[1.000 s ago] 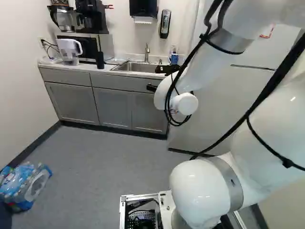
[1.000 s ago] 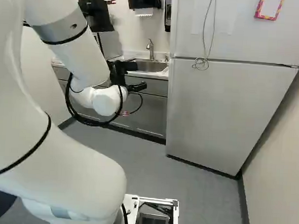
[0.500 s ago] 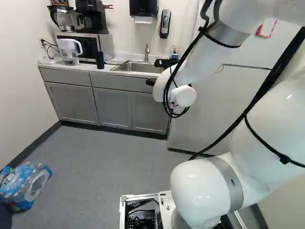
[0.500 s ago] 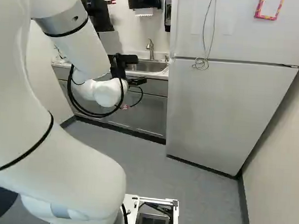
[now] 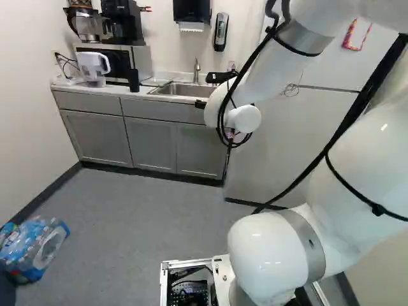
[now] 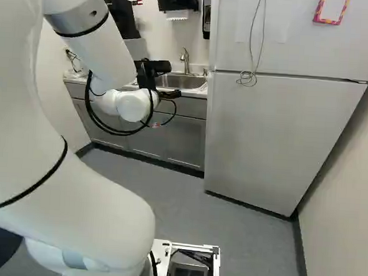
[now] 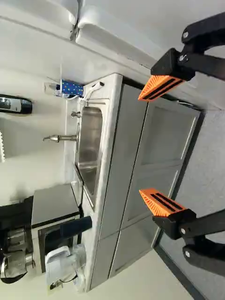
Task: Rinse the cup and place it in the tray
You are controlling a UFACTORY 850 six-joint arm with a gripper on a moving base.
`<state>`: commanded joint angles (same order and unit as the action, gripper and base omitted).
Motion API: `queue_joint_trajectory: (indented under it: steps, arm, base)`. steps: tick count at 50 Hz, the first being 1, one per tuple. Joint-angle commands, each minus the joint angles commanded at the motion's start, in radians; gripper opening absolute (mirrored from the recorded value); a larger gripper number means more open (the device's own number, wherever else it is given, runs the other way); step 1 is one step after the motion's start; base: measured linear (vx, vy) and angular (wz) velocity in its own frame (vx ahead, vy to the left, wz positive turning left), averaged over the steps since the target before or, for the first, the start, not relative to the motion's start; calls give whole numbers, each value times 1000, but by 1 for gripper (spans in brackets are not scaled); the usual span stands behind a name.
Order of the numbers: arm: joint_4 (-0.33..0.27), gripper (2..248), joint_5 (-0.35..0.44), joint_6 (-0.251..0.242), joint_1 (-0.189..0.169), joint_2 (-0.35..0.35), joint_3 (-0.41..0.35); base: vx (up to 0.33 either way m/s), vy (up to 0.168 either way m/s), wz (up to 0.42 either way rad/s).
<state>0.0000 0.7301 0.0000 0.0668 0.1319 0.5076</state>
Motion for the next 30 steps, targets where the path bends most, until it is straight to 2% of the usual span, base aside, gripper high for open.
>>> queue_joint_trajectory:
  steps: [30]
  arm:
    - [0,247,-121,0,-2,-1,69]
  base:
    - [0,0,0]
